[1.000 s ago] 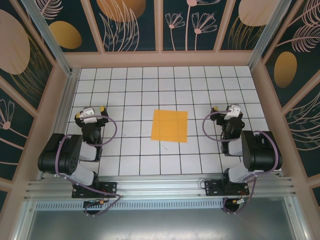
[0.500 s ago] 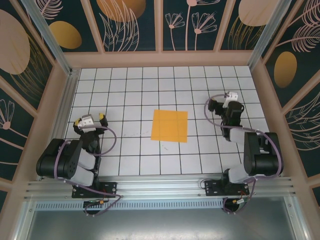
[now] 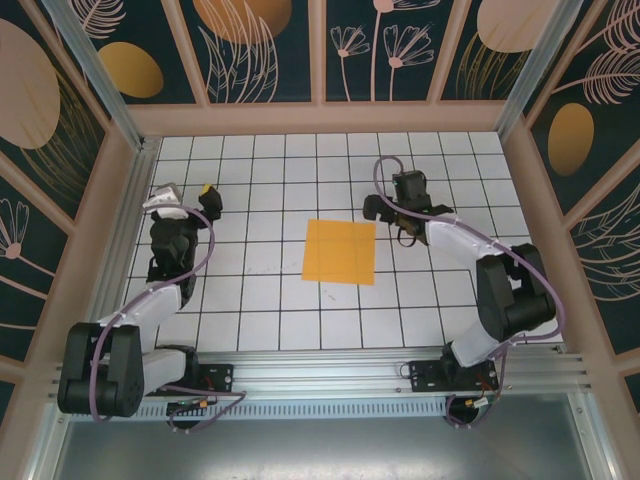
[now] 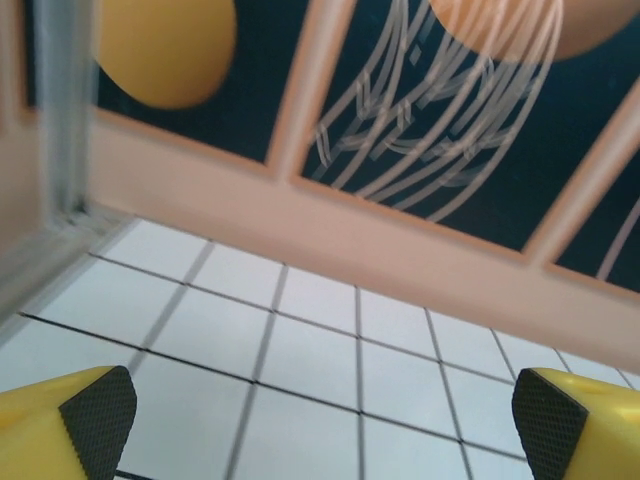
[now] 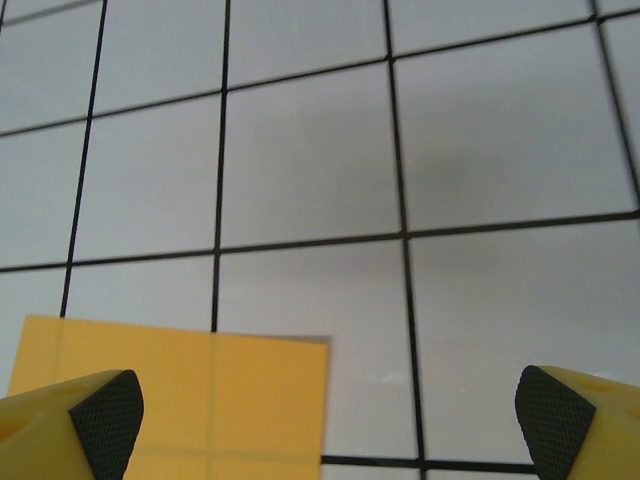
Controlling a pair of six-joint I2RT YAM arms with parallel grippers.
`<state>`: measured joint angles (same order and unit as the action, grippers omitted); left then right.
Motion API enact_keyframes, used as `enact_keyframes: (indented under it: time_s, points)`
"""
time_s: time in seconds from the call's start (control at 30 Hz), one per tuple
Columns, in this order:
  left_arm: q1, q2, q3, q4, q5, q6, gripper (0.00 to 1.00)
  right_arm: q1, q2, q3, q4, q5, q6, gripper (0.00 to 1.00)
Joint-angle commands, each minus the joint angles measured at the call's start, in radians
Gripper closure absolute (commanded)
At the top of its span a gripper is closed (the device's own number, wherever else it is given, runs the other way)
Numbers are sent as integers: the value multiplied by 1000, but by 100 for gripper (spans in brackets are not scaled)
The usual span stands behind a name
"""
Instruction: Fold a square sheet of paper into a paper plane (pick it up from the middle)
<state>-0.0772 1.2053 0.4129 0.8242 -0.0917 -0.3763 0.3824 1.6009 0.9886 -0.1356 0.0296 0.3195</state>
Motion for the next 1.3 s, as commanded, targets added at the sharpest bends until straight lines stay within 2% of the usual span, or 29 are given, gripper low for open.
enact_keyframes:
  time_s: [0.0,0.2,0.33,0.67,1.1,1.27]
  points:
    - [0,65,44,-137,193,-141,1,80,90,91,-213,-10,99,4]
    - [-10,120,26,-173,190,-167,1,227,249,247,-339,47,185,4]
    - [-9,144,13,-166,197,-156,1,251,336,338,-406,41,240,7]
    - [-10,162,11,-155,216,-130,1,343,488,512,-566,119,300,6]
    - [-11,123,4,-181,246,-106,2,371,496,505,-622,129,326,7]
    - [-10,120,3,-181,257,-104,1,381,459,526,-632,165,322,2]
